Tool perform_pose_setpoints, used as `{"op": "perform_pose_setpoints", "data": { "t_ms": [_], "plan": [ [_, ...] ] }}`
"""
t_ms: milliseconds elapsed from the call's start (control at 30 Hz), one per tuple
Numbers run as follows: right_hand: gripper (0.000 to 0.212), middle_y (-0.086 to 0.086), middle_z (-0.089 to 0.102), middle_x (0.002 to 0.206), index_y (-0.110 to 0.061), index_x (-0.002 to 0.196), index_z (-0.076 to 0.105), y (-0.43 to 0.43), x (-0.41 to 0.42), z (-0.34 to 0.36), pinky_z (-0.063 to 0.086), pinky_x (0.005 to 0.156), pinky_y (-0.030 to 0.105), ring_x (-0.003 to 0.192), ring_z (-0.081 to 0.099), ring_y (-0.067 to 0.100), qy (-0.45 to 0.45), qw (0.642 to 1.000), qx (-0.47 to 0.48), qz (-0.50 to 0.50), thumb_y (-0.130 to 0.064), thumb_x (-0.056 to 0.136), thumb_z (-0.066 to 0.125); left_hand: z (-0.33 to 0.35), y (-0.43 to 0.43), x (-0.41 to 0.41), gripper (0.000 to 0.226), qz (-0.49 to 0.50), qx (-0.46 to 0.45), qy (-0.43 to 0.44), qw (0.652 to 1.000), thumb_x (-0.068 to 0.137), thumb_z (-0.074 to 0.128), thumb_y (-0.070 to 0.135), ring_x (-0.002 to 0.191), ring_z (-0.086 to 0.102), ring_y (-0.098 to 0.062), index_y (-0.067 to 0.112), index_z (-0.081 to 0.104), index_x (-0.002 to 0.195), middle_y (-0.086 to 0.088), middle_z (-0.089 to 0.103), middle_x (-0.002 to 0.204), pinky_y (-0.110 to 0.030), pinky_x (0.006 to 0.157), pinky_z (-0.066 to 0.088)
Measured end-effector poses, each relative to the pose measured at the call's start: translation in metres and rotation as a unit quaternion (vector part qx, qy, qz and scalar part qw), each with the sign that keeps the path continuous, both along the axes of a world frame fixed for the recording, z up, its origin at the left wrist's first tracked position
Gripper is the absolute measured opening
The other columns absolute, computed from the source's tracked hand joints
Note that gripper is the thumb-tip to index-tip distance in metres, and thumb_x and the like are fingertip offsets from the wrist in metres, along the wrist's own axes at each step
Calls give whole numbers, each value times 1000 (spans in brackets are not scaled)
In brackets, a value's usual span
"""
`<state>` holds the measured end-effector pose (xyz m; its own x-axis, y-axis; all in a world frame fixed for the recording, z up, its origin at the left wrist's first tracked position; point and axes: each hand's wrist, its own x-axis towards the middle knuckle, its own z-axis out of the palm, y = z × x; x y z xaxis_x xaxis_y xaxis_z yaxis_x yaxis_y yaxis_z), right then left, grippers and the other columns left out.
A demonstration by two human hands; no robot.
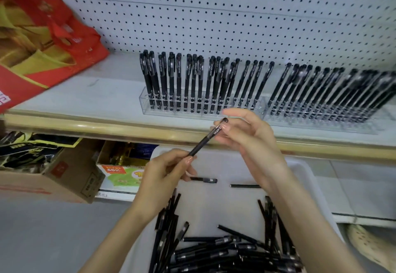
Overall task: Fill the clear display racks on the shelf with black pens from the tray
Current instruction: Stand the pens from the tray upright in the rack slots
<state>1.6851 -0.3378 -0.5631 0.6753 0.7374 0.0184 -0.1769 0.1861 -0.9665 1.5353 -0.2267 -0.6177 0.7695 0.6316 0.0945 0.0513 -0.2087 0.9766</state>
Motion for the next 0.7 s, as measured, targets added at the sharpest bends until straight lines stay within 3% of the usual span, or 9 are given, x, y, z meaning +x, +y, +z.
{"op": "perform_pose_setpoints", "data": {
  "t_ms": [67, 200, 267, 333, 400, 500, 600, 700],
  "plan": [
    [25, 6, 73, 87, -11, 109, 62, 5, 5, 14, 57, 79, 30, 90, 70, 17, -17, 1000, 4, -14, -3, 85, 64, 11, 1, 17, 12, -7, 7, -14, 1000, 92, 56, 5, 65, 65, -12, 8, 68, 93, -2, 71, 74, -21, 68, 52],
    [30, 3, 70, 76, -10, 111, 58, 13, 21, 46, 58, 74, 29, 77, 70, 13, -126, 991, -3, -39, 1, 85, 65, 30, 2, 49, 11, -20, 43, -30, 998, 93, 57, 11, 70, 66, -7, 9, 66, 86, 3, 72, 74, -20, 71, 51],
    [30, 6, 69, 78, -13, 109, 57, 13, 31, 64, 59, 74, 31, 80, 69, 13, -194, 979, 4, -57, 2, 85, 64, 38, 7, 59, 15, -19, 92, -30, 995, 96, 55, 25, 82, 64, 0, 18, 66, 89, 12, 71, 82, -17, 74, 49],
    [26, 4, 68, 80, -12, 108, 58, 13, 46, 79, 59, 77, 32, 82, 69, 10, -241, 966, 7, -88, 2, 86, 64, 43, 15, 69, 27, -27, 179, 11, 983, 96, 43, 46, 105, 54, 7, 29, 61, 106, 23, 64, 106, -15, 89, 43],
    [24, 3, 69, 84, -12, 105, 59, 14, 64, 89, 58, 82, 35, 83, 69, 12, -279, 952, -7, -129, -1, 86, 66, 44, 26, 77, 57, -48, 296, 102, 949, 90, 25, 60, 127, 34, 2, 29, 47, 132, 20, 44, 132, -23, 109, 26],
    [21, 1, 71, 94, -18, 100, 62, 18, 86, 92, 56, 87, 37, 88, 70, 15, -341, 921, -44, -181, -6, 85, 70, 37, 41, 87, 71, -44, 429, 172, 886, 90, 9, 62, 142, 17, -9, 25, 25, 149, 8, 24, 153, -28, 116, 4],
    [24, -6, 70, 89, -26, 95, 61, 25, 97, 85, 55, 85, 27, 85, 68, 7, -372, 904, -57, -204, -7, 85, 71, 27, 48, 91, 79, -42, 439, 181, 879, 87, -2, 67, 144, 12, -9, 25, 16, 151, 6, 18, 157, -29, 114, -7],
    [19, -10, 68, 88, -20, 97, 62, 31, 99, 75, 49, 79, 12, 83, 66, 1, -378, 898, -61, -215, -7, 86, 70, 19, 53, 91, 86, -49, 444, 185, 875, 83, -8, 71, 144, 13, -7, 26, 17, 151, 6, 22, 156, -30, 116, -10]
  ]
}}
